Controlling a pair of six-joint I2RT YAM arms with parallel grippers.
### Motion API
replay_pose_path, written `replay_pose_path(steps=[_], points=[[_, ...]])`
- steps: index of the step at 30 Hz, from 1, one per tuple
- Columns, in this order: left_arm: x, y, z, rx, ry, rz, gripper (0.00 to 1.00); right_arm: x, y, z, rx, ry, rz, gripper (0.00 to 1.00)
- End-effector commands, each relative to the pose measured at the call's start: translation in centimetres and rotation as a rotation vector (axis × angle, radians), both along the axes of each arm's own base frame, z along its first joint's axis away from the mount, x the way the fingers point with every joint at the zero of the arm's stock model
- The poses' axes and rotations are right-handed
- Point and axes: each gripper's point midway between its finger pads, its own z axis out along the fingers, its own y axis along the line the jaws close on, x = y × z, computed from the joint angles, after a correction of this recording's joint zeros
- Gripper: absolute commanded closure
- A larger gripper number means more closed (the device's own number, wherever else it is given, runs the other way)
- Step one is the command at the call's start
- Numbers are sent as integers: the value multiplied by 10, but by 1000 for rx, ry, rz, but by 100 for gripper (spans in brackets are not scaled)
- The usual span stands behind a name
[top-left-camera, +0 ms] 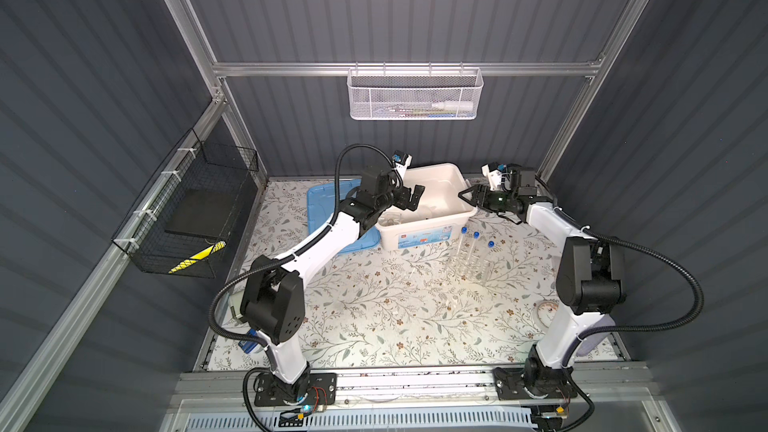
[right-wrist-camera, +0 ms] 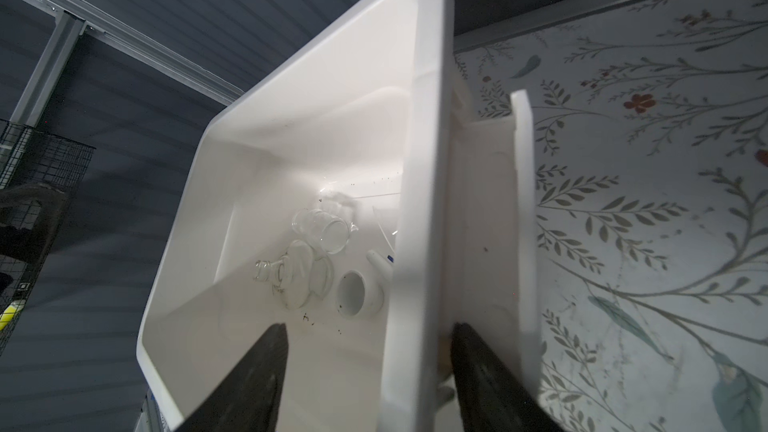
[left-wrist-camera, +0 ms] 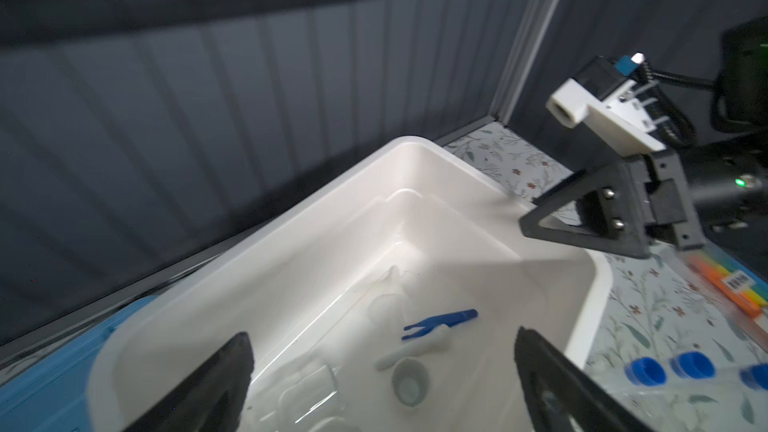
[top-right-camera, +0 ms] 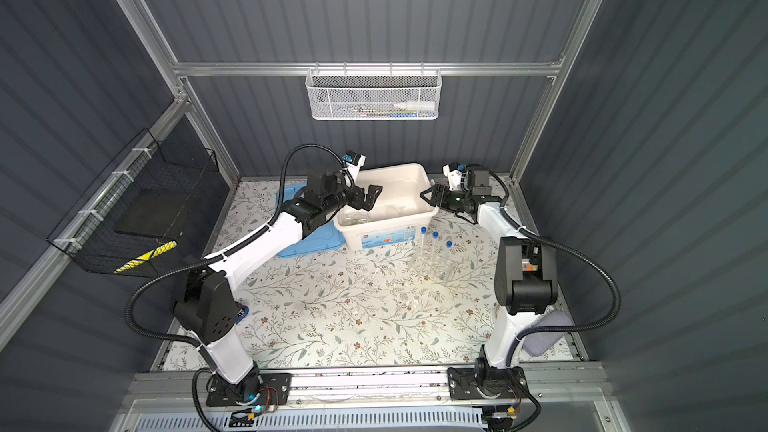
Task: Organize the chemistry lab equipment
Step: 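Move the left gripper back to the edge of the blue lid, then grasp the edge of the blue lid with the left gripper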
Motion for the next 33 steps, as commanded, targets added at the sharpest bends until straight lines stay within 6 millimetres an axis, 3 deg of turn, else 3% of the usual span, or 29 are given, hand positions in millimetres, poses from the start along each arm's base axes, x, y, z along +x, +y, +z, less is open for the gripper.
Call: replay_pose_path(steps=[1,10,16,23,33], points=[[17,68,-26,75,91,286,0,-3,12,-2,4,18,38,35],[13,212,-105,-29,343,668,1,-4,14,5,10,-3,39,34],[7,277,-155,-41,480,809,1,-6,14,8,7,-15,37,33],[12,323,-196,-3,574,905,3,-9,12,5,-8,-17,35,32],[32,334,-235,21,674,874,22,-11,10,0,-24,-7,34,31]])
